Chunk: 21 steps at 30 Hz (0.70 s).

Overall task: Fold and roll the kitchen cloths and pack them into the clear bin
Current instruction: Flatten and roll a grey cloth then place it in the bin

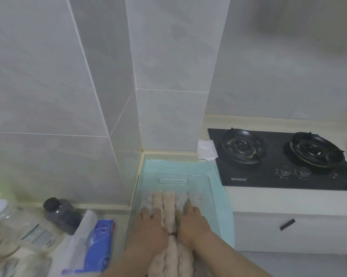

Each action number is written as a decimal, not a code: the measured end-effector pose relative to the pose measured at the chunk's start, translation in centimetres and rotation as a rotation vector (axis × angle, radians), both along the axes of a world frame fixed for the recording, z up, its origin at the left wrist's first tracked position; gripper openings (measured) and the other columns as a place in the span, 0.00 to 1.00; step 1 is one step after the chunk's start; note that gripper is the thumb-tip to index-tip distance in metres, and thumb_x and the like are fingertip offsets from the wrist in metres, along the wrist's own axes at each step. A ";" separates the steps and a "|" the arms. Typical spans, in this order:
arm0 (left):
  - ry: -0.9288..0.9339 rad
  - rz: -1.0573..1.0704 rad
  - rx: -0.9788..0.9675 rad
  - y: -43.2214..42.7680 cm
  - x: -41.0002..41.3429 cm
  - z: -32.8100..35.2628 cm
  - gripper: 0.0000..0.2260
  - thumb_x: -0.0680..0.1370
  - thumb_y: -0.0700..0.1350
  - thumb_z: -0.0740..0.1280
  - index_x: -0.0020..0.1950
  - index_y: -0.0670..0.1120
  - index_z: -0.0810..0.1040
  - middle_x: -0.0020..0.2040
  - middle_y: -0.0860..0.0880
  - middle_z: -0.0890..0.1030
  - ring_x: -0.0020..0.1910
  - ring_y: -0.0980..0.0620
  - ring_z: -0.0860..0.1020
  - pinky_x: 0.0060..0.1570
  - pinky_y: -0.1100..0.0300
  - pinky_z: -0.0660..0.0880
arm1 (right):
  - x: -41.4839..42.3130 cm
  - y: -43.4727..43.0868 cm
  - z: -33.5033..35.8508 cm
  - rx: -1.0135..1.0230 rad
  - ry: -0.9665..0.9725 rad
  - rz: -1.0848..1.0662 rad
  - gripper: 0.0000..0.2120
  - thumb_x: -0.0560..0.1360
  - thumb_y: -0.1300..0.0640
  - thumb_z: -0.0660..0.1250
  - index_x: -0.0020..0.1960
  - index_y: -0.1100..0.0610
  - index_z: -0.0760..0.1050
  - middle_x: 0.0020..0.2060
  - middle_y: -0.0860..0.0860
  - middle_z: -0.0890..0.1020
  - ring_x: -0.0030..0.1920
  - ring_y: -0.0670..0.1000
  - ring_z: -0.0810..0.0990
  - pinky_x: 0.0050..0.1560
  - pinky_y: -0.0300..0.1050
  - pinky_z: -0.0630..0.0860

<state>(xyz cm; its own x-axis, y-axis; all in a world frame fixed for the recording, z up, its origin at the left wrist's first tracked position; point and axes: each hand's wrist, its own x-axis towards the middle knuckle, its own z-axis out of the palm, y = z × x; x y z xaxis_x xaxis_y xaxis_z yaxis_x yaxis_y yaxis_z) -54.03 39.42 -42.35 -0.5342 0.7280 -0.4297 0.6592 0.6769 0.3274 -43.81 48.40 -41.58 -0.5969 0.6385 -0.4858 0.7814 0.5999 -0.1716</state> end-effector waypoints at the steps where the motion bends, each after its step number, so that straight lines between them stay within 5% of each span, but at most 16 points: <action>1: -0.021 -0.014 -0.008 0.4 -0.1 -0.4 0.30 0.77 0.53 0.57 0.77 0.52 0.52 0.77 0.37 0.46 0.76 0.38 0.48 0.73 0.48 0.56 | -0.2 0.3 -0.4 -0.001 -0.041 0.009 0.32 0.76 0.49 0.62 0.76 0.53 0.56 0.77 0.60 0.46 0.75 0.62 0.50 0.71 0.57 0.58; 6: -0.078 -0.127 0.026 0.7 -0.8 -1.8 0.26 0.79 0.50 0.58 0.77 0.55 0.58 0.78 0.37 0.43 0.77 0.40 0.41 0.74 0.53 0.52 | -0.5 0.0 -1.6 0.013 -0.147 -0.019 0.34 0.77 0.49 0.60 0.76 0.62 0.52 0.76 0.63 0.47 0.73 0.63 0.52 0.71 0.52 0.59; 13: -0.040 -0.128 -0.073 1.1 -1.1 -0.9 0.31 0.77 0.50 0.60 0.78 0.54 0.52 0.77 0.38 0.40 0.77 0.41 0.39 0.74 0.50 0.55 | -1.0 0.8 -1.9 0.056 -0.102 0.237 0.36 0.77 0.49 0.61 0.78 0.51 0.44 0.78 0.56 0.43 0.76 0.61 0.46 0.73 0.57 0.51; 17: -0.017 -0.127 -0.119 0.9 -1.1 0.5 0.30 0.77 0.50 0.60 0.78 0.52 0.55 0.77 0.37 0.42 0.77 0.40 0.46 0.71 0.51 0.60 | -0.6 0.8 -0.9 -0.028 -0.060 0.194 0.35 0.77 0.51 0.62 0.78 0.54 0.50 0.77 0.57 0.51 0.75 0.61 0.51 0.73 0.55 0.55; 19: 0.029 -0.137 -0.110 0.2 -0.8 1.4 0.26 0.76 0.48 0.59 0.75 0.50 0.60 0.76 0.37 0.51 0.75 0.40 0.56 0.69 0.53 0.64 | 0.3 0.4 0.3 -0.069 0.067 0.121 0.25 0.75 0.56 0.62 0.71 0.56 0.63 0.68 0.58 0.66 0.69 0.58 0.63 0.68 0.51 0.66; 21: 0.060 -0.139 -0.105 -1.2 -0.3 2.3 0.20 0.76 0.44 0.58 0.68 0.47 0.67 0.70 0.41 0.65 0.67 0.43 0.68 0.64 0.56 0.69 | 1.6 -0.7 2.4 -0.139 0.107 0.011 0.11 0.76 0.59 0.59 0.57 0.58 0.74 0.45 0.51 0.74 0.55 0.53 0.73 0.51 0.43 0.74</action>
